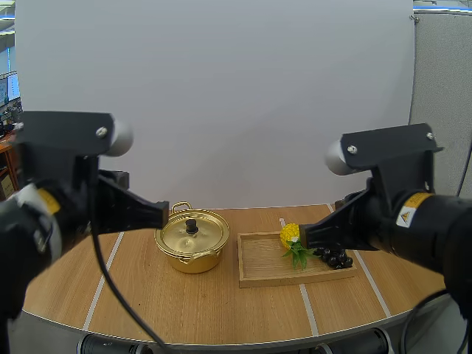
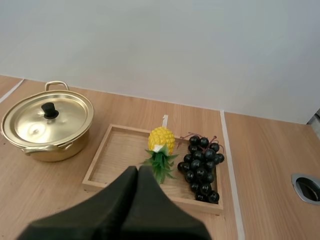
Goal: Open the pot, put the pineapple inside, and close it
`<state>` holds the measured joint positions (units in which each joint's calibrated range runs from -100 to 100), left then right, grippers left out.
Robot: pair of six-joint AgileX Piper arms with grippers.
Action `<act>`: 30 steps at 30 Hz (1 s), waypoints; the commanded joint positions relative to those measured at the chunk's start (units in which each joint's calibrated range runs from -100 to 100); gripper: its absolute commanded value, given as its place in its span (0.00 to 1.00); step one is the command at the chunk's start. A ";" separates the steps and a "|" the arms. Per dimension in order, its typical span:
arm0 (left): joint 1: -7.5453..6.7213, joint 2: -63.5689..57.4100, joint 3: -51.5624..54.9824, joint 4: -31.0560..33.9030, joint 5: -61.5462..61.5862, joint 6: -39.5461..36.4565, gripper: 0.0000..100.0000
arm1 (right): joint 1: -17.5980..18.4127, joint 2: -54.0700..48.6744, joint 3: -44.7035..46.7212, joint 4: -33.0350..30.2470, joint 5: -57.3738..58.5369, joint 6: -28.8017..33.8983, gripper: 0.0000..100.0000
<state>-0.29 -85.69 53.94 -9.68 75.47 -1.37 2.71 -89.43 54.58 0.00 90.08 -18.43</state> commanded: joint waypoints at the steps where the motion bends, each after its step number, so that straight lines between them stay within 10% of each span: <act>1: -0.01 8.18 -0.21 -4.80 -2.66 3.82 0.00 | -0.18 4.71 -0.36 0.00 -0.28 0.58 0.00; 10: -0.01 19.92 -0.21 -6.71 -8.39 5.29 0.02 | -0.18 13.77 -0.36 0.00 -1.40 0.58 0.00; 14: -0.01 23.13 -0.21 -6.71 -8.98 5.29 0.29 | -0.18 14.36 -0.36 0.00 -2.66 0.58 0.01; 20: -0.01 24.93 -0.21 -6.93 -13.23 7.10 0.98 | -0.18 14.36 -0.36 0.00 -6.66 0.58 0.72; 22: -0.01 24.93 -0.21 -7.17 -13.23 8.12 1.00 | -0.18 14.36 -0.36 0.85 -7.84 0.69 0.99; 30: -0.01 26.06 -0.21 -7.30 -13.23 12.78 1.00 | -0.18 14.36 -0.36 2.47 -8.23 5.75 1.00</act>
<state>-0.29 -60.47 53.94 -15.95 63.29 9.16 2.71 -75.13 54.58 2.07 82.96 -13.53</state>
